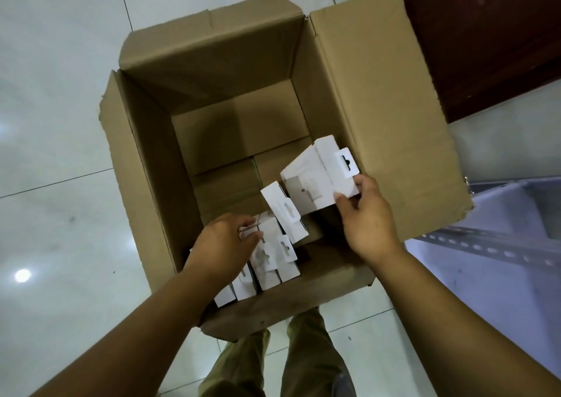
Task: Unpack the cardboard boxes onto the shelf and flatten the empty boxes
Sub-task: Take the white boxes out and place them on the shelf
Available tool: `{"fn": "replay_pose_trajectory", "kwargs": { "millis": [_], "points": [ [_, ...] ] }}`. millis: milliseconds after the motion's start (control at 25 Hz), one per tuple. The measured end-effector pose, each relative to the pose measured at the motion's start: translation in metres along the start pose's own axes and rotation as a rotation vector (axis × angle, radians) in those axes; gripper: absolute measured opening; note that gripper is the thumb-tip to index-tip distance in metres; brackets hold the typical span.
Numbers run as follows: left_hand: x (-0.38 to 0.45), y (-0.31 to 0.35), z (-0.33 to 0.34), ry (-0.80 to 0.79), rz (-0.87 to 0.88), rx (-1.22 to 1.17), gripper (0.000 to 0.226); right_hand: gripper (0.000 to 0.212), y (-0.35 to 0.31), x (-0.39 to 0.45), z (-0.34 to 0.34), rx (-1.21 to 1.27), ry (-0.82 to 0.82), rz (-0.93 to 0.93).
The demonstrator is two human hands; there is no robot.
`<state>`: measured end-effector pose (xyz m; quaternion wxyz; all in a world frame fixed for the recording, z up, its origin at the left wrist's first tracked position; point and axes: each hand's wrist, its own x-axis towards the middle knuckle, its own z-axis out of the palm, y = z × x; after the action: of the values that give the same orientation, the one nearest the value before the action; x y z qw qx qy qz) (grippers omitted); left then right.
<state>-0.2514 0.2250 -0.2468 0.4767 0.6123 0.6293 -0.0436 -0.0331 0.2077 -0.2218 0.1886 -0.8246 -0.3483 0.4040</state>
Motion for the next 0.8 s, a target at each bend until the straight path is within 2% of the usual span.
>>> {"fn": "replay_pose_trajectory", "kwargs": {
  "millis": [120,280,440,560,680,800],
  "points": [
    [-0.006,0.012,-0.011,0.07,0.021,-0.095,0.034,0.034,-0.011,-0.003,-0.012,0.247,0.063,-0.054],
    [-0.009,0.035,-0.033,0.253,0.059,-0.246,0.043,0.038,-0.027,-0.007,-0.025,0.511,0.082,-0.121],
    [-0.013,0.058,-0.059,0.324,0.121,-0.316,0.071,0.028,-0.045,-0.014,-0.033,0.555,-0.006,-0.196],
    [-0.014,0.064,-0.069,0.266,0.111,-0.35,0.08,0.024,-0.055,-0.017,-0.03,0.547,-0.112,-0.188],
    [-0.019,0.057,-0.071,0.124,0.062,-0.43,0.074,0.028,-0.062,-0.025,-0.016,0.491,-0.199,-0.144],
    [-0.022,0.044,-0.066,0.131,0.078,-0.371,0.047,0.038,-0.06,-0.032,0.0,0.441,-0.234,-0.091]
  ]
}}
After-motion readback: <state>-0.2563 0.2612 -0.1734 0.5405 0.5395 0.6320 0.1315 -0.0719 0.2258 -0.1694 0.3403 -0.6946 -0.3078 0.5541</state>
